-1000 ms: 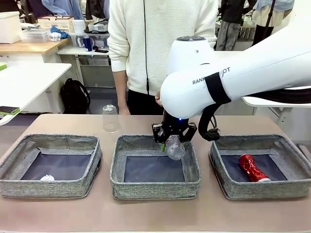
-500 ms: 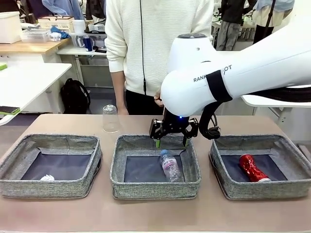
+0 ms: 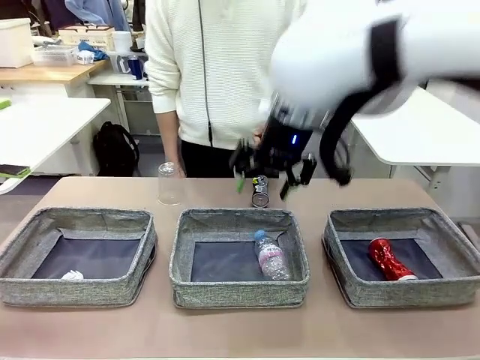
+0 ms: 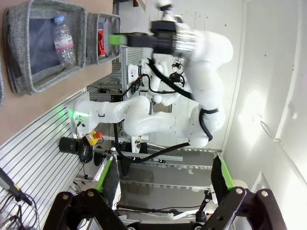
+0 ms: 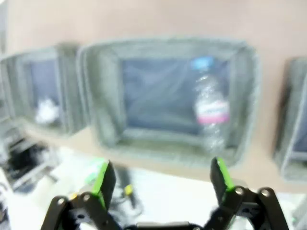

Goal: Sort the waste into the appropriate baskets.
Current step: Place the picked waste into the Fabric basket indicated by the person.

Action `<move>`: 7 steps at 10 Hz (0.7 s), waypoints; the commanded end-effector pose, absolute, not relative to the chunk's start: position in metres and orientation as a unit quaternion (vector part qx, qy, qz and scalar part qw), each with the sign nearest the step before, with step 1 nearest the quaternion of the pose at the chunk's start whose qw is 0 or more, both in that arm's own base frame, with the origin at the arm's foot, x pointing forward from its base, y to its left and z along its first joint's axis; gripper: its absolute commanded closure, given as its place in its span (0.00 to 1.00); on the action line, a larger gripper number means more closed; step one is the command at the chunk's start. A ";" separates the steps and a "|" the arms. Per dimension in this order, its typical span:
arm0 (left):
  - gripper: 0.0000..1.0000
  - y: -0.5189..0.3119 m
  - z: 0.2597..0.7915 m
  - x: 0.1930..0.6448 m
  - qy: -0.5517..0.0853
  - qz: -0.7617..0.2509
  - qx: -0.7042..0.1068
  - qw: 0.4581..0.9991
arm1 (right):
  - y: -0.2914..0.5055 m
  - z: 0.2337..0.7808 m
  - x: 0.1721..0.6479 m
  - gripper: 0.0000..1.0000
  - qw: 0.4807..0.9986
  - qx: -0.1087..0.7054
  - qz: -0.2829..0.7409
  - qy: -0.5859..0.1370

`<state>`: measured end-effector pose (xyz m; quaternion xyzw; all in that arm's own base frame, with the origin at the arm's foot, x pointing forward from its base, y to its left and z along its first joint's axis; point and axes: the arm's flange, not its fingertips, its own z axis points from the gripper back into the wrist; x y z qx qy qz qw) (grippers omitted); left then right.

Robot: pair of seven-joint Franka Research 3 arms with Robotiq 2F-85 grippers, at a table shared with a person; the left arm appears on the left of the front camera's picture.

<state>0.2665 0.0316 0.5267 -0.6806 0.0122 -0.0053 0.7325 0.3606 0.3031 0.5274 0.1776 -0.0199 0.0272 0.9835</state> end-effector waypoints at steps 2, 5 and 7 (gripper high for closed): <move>0.00 0.030 0.528 0.267 0.004 -0.010 -0.683 0.730 | 0.225 0.590 0.318 0.00 0.920 0.386 0.033 0.065; 0.00 0.030 0.528 0.267 0.004 -0.010 -0.683 0.730 | 0.187 0.552 0.300 0.00 0.821 0.558 0.034 0.119; 0.00 0.030 0.528 0.267 0.004 -0.010 -0.683 0.730 | 0.156 0.524 0.294 0.00 0.783 0.615 0.010 0.093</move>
